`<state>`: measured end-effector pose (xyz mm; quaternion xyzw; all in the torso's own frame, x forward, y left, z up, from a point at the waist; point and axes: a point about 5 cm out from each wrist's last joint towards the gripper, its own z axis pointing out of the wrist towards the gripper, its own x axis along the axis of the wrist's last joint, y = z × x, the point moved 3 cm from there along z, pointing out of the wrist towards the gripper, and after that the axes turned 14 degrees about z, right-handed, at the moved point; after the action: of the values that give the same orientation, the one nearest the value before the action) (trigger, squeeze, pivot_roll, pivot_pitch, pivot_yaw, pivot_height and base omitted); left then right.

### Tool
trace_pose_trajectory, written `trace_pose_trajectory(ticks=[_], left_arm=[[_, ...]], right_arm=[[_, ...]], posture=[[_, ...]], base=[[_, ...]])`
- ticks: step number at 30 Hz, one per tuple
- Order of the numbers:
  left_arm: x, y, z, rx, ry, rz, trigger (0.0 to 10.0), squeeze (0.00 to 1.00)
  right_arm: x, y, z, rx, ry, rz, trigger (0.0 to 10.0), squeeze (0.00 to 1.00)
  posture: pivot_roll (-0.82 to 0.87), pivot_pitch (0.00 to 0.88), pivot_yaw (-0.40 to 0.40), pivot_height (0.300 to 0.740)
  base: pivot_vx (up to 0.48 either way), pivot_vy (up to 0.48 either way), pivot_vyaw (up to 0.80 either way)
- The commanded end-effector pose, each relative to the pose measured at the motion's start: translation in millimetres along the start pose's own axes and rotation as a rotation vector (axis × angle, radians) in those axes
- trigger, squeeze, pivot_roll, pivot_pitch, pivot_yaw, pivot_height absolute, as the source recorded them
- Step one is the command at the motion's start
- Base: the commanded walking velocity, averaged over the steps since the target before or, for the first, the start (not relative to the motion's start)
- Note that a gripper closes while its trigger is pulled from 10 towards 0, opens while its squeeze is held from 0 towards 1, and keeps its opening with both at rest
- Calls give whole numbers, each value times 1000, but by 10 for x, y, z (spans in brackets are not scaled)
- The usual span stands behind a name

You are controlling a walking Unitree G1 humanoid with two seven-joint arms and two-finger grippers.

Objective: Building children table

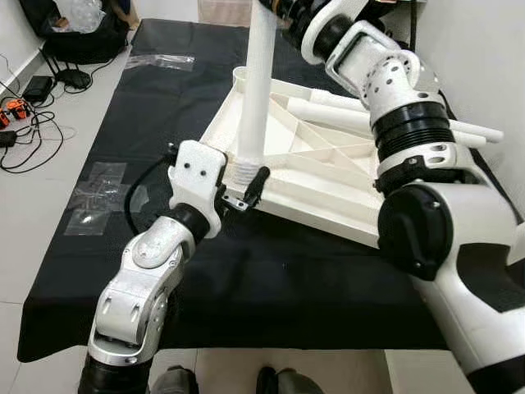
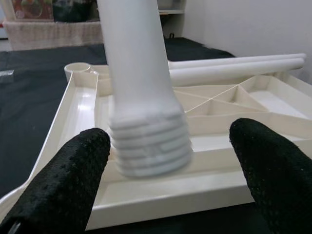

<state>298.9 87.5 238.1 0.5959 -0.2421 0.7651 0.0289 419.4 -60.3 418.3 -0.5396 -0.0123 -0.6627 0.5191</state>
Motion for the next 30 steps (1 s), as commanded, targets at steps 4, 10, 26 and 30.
trace_pose_trajectory(ticks=[4, 10, 26, 30], left_arm=[[-138, 1, -28, 10, -61, -3, 10000, 0], [-138, -63, -4, 36, -68, 19, 10000, 0], [-119, -187, 100, 61, -53, 46, 10000, 0], [-138, -164, 122, 54, -53, 45, 10000, 0]], right_arm=[[67, -118, -45, 78, 52, 7, 0, 0], [-12, -195, -77, 119, 43, 2, 0, 0], [-198, -327, -152, 185, 1, 10, 0, 0], [-253, -376, -174, 202, -12, 15, 0, 0]], posture=[[59, 78, -99, 740], [58, 74, -94, 740], [55, 64, -89, 740], [52, 66, -87, 740]], base=[[0, 0, 0], [0, 0, 0], [0, 0, 0], [0, 0, 0]])
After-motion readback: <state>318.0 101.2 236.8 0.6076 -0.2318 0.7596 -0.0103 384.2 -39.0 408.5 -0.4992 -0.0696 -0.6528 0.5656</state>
